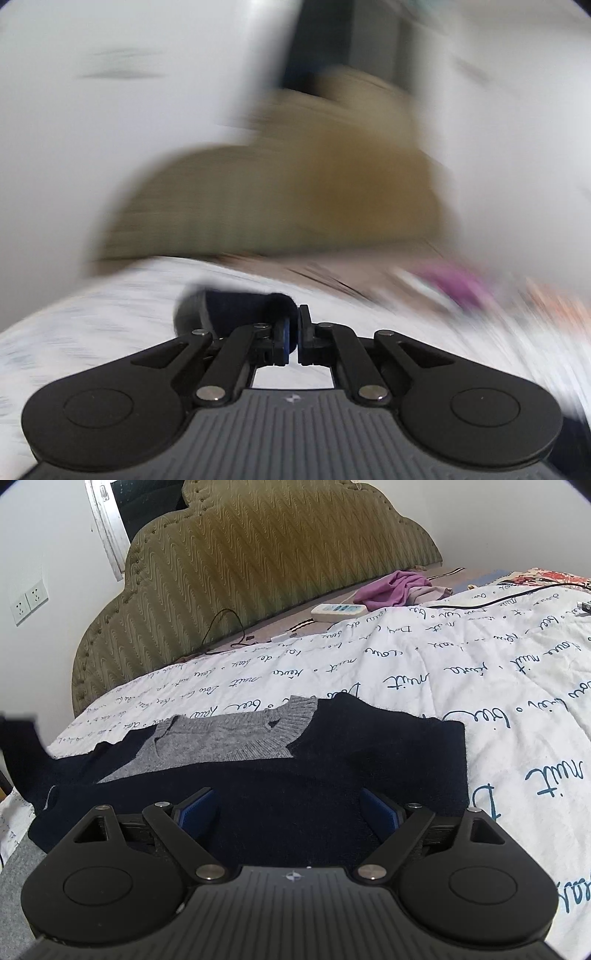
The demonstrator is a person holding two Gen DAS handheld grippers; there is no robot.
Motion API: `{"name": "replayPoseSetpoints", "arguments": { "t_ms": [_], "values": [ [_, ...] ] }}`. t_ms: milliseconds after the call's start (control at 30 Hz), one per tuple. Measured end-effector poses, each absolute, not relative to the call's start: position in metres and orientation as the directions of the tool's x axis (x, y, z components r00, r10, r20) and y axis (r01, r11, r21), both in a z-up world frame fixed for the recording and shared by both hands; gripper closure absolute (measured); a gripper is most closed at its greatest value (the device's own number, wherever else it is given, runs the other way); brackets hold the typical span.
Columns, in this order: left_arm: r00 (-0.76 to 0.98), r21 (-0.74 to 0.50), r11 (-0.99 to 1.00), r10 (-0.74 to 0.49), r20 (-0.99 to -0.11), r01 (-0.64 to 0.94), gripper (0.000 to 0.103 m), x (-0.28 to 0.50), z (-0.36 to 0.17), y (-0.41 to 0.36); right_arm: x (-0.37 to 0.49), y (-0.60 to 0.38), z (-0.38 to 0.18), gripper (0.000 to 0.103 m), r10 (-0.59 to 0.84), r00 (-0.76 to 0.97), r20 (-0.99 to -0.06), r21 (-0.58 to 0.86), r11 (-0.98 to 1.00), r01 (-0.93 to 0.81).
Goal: Fold small clothes
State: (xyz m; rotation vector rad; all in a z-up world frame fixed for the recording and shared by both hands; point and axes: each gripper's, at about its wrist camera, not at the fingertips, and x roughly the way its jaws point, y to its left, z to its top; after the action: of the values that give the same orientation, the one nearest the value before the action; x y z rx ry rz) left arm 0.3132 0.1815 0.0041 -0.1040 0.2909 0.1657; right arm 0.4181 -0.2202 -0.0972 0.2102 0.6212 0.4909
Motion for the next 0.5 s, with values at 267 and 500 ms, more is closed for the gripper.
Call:
{"name": "replayPoseSetpoints", "arguments": {
  "t_ms": [267,500],
  "values": [
    [0.741,0.036,0.941,-0.241,-0.627,0.336,0.092,0.306,-0.068,0.022,0.420,-0.228,-0.099,0.017,0.525,0.698,-0.486,0.384,0.846,-0.369],
    [0.902,-0.259,0.962,-0.189,-0.389,0.089,0.000,0.268,-0.066,0.069,0.420,-0.228,-0.100,0.017,0.531,0.698,-0.481,0.397,0.841,-0.367]
  ]
}}
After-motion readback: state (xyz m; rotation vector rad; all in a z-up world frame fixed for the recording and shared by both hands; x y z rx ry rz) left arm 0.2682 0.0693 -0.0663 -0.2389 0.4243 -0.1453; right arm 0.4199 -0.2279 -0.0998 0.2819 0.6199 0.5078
